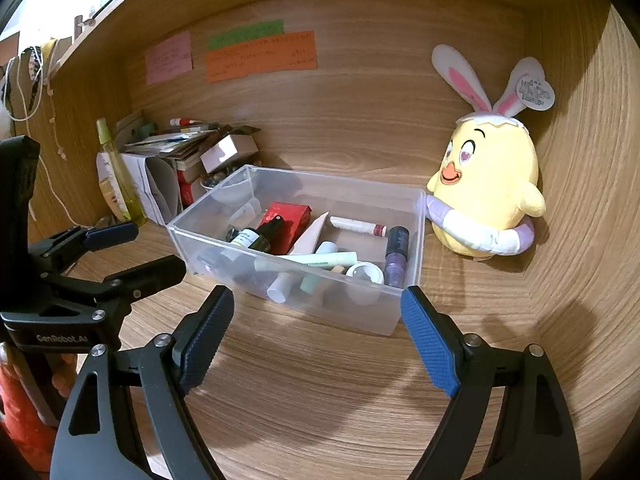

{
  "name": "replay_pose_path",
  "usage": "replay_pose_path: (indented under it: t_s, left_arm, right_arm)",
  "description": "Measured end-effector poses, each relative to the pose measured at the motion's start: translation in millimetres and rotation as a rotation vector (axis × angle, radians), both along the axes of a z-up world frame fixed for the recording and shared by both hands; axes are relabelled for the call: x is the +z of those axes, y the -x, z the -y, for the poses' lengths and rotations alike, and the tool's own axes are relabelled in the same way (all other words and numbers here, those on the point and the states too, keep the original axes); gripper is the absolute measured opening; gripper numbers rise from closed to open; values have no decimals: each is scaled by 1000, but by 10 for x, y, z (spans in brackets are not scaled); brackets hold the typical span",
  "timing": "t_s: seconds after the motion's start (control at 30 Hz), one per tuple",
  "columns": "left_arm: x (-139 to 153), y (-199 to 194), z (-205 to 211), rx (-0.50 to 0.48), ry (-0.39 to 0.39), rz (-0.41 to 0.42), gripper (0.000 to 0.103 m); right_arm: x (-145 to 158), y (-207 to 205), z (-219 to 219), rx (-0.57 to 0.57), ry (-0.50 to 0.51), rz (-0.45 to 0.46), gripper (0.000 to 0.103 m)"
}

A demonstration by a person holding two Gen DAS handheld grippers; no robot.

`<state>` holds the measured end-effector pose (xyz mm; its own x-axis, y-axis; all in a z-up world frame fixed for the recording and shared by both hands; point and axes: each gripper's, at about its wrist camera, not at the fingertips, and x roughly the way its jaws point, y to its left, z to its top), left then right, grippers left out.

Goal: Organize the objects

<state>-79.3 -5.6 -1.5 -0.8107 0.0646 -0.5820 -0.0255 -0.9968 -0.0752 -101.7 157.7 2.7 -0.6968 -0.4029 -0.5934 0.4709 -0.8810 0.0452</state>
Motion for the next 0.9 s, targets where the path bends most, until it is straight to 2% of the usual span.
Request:
replay_pose_path:
  t_s: [0.9]
  left_arm:
    - [8,-13,-2,-8,-39,-1,97]
  right_arm:
    - [-11,8,-7,-2,12,5,83]
